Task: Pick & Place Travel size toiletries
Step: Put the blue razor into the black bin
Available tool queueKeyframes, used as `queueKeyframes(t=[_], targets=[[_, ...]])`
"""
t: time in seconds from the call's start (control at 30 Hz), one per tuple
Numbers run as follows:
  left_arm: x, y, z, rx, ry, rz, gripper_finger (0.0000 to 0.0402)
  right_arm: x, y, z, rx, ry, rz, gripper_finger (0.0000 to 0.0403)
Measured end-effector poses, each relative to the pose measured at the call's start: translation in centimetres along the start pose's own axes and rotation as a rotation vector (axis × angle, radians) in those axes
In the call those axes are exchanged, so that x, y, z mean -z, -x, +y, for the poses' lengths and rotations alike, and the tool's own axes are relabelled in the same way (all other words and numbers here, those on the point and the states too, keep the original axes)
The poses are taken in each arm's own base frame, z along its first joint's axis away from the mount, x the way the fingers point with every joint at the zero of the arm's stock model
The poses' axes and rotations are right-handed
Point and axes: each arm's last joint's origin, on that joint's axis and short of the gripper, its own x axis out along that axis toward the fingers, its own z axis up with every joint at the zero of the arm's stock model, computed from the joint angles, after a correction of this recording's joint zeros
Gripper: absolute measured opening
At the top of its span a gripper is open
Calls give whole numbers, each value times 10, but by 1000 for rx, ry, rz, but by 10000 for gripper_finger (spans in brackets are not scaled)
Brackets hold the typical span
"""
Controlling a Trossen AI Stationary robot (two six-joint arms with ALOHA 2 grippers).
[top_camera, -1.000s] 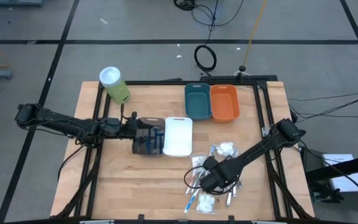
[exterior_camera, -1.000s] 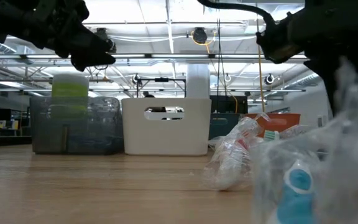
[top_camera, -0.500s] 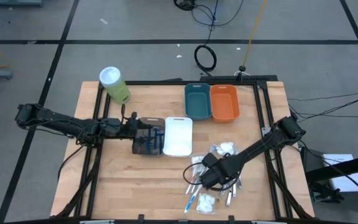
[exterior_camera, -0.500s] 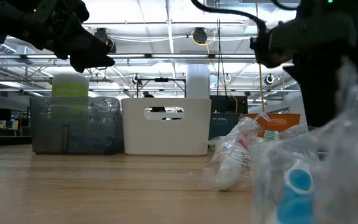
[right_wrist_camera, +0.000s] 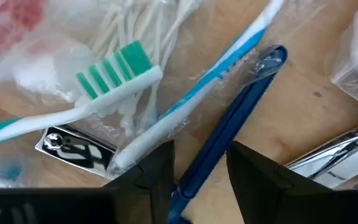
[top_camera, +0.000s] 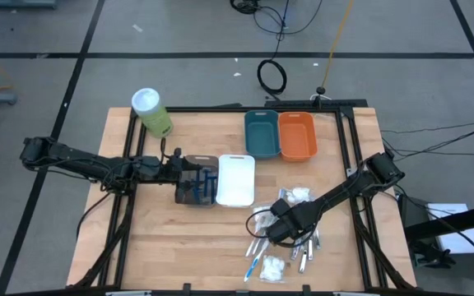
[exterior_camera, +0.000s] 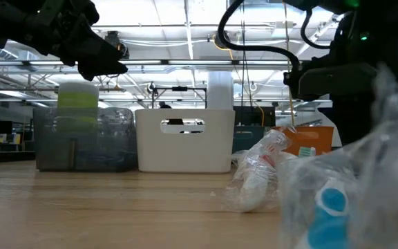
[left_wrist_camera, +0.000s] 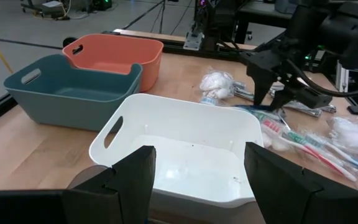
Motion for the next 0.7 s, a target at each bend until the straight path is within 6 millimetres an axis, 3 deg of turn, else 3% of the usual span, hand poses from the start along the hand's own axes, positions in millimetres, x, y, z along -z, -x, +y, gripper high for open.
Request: queueKeyframes(t=[0.2,0.47,0.7], targets=[[0,0,0,-1,0,0,244,0,0,0,-9,18,33,109],[0,0,0,0,-1,0,244,1,0,0,-17,44,72,34],[0,0,0,0,-1,1,244,1,24,-8,-66,44,88,20]])
